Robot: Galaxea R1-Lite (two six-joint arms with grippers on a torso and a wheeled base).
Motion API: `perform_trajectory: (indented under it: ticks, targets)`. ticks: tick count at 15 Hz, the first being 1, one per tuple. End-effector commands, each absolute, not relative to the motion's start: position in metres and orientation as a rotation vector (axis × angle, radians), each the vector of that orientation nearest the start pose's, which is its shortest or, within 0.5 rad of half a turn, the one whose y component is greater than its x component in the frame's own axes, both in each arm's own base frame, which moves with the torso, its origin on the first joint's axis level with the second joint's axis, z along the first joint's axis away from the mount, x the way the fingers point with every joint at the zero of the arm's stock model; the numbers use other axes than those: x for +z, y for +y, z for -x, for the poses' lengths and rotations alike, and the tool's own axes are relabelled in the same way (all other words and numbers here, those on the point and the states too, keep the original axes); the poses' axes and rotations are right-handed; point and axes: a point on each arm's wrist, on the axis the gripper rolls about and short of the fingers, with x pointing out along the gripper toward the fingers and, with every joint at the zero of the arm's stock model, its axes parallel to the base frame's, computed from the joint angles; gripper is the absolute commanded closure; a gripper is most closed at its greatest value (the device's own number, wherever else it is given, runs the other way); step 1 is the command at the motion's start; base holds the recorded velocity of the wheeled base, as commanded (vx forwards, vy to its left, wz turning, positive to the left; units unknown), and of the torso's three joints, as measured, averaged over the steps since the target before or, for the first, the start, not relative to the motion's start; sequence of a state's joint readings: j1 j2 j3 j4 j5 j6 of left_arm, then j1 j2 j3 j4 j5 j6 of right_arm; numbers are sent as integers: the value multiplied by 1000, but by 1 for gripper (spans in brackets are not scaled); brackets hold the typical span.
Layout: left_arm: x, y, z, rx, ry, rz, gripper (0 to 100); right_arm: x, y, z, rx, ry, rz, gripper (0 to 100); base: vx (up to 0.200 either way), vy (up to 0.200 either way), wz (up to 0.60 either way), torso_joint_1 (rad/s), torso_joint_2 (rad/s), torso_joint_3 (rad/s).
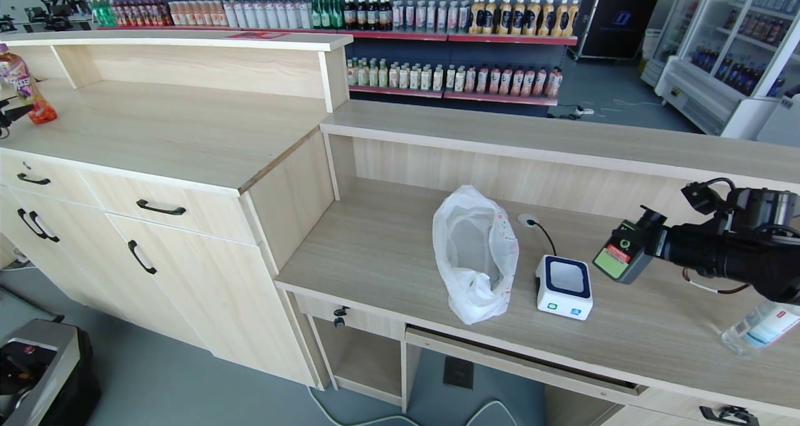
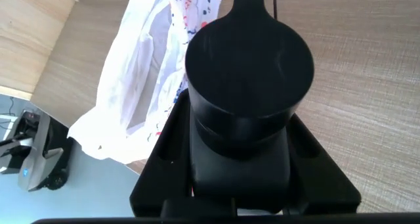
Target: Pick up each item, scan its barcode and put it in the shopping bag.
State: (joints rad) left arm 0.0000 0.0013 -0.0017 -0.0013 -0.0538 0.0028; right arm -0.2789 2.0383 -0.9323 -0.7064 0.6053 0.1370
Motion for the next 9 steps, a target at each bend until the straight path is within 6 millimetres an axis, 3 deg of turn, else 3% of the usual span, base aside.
perform_trajectory:
  ticks: [1,9]
  targets:
    - [76,-1,23,-54,-2,-3,0,102,-88,-364,304,397,-309,100,0,0,0,0,0,0]
    - [76,-1,23,-54,-2,-3,0,93,-80,-378,329,402,-304,100,0,0,0,0,0,0]
